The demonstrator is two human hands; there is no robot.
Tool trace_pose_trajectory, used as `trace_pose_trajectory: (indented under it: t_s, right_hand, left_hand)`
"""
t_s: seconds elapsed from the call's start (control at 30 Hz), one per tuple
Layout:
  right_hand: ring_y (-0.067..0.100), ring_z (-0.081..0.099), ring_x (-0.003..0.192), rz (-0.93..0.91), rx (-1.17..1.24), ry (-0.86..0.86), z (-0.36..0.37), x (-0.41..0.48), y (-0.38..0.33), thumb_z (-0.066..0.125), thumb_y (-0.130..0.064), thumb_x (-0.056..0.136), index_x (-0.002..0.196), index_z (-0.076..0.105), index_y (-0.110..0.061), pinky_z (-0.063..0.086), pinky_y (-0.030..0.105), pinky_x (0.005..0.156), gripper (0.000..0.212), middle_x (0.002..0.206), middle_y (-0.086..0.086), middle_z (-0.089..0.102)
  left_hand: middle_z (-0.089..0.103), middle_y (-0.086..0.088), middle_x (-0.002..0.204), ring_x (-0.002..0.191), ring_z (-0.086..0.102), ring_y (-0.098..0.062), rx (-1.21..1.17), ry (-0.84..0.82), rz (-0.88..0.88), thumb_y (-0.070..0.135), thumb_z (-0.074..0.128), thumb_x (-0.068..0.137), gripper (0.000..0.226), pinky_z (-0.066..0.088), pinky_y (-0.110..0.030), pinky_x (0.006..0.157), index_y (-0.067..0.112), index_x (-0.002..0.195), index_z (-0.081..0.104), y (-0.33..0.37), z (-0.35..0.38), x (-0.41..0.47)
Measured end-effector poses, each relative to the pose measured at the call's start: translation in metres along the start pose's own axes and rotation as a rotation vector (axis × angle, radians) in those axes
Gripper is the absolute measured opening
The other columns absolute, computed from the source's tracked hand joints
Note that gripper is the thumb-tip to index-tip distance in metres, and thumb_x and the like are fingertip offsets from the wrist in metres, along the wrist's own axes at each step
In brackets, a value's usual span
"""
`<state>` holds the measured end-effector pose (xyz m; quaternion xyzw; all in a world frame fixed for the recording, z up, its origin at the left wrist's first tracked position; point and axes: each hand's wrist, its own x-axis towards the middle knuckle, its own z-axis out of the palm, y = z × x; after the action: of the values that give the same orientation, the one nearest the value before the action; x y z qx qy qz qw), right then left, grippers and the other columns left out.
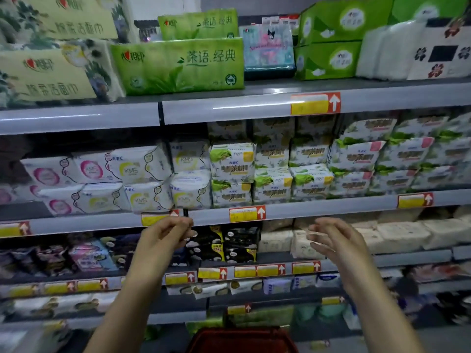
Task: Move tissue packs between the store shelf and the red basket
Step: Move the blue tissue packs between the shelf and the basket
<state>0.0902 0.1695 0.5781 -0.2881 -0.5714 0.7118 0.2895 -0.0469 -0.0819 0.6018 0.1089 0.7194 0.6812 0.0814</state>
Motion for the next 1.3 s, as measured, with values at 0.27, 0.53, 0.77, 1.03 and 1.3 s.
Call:
trace_pose_trajectory:
  t_s: [0.27,0.53,0.77,1.03,1.3]
  right_hand:
    - [0.024,0.065,0.080,0.138,-0.086,0.044,-0.014,0.012,0.068,0.049,-0.010,0.096,0.085,0.063,-0.012,0.056,0.021,0.066,0.018,0.088,0.010,0.068]
    - [0.018,0.065,0.068,0.294,-0.120,0.086,-0.021,0.027,0.158,0.047,-0.004,0.096,0.083,0.061,-0.011,0.053,0.019,0.061,0.020,0.080,0.011,0.066]
    - [0.023,0.060,0.073,0.432,-0.205,0.091,-0.035,0.034,0.259,0.047,-0.003,0.096,0.088,0.059,-0.003,0.048,0.027,0.071,0.014,0.080,0.011,0.064]
    - [0.029,0.062,0.082,0.499,-0.393,0.106,-0.063,0.043,0.403,0.050,0.000,0.091,0.081,0.061,-0.012,0.048,0.038,0.082,0.019,0.083,0.010,0.066]
    - [0.029,0.063,0.090,0.531,-0.607,0.120,-0.093,0.035,0.542,0.060,-0.004,0.084,0.083,0.059,-0.021,0.050,0.030,0.079,0.016,0.093,0.011,0.067]
  left_hand:
    - [0.071,-0.007,0.086,0.088,0.066,-0.023,0.058,-0.071,-0.133,0.014,0.055,0.093,0.019,0.049,-0.030,0.077,0.017,0.082,0.071,-0.066,0.012,0.013]
    - [0.068,-0.007,0.095,0.093,0.063,-0.021,0.085,-0.070,-0.303,0.013,0.047,0.097,0.023,0.046,-0.038,0.085,0.015,0.085,0.067,-0.145,0.024,0.021]
    - [0.073,0.000,0.077,0.072,0.070,-0.010,0.127,-0.059,-0.439,0.012,0.049,0.096,0.019,0.055,-0.020,0.061,0.010,0.088,0.067,-0.231,0.038,0.030]
    - [0.073,-0.010,0.087,0.094,0.066,-0.037,0.164,-0.075,-0.519,0.027,0.063,0.085,0.013,0.048,-0.055,0.090,0.021,0.079,0.073,-0.361,0.051,0.033]
    - [0.069,-0.017,0.090,0.066,0.070,-0.012,0.195,-0.088,-0.635,0.010,0.055,0.093,0.016,0.049,-0.017,0.047,-0.002,0.094,0.066,-0.475,0.080,0.026]
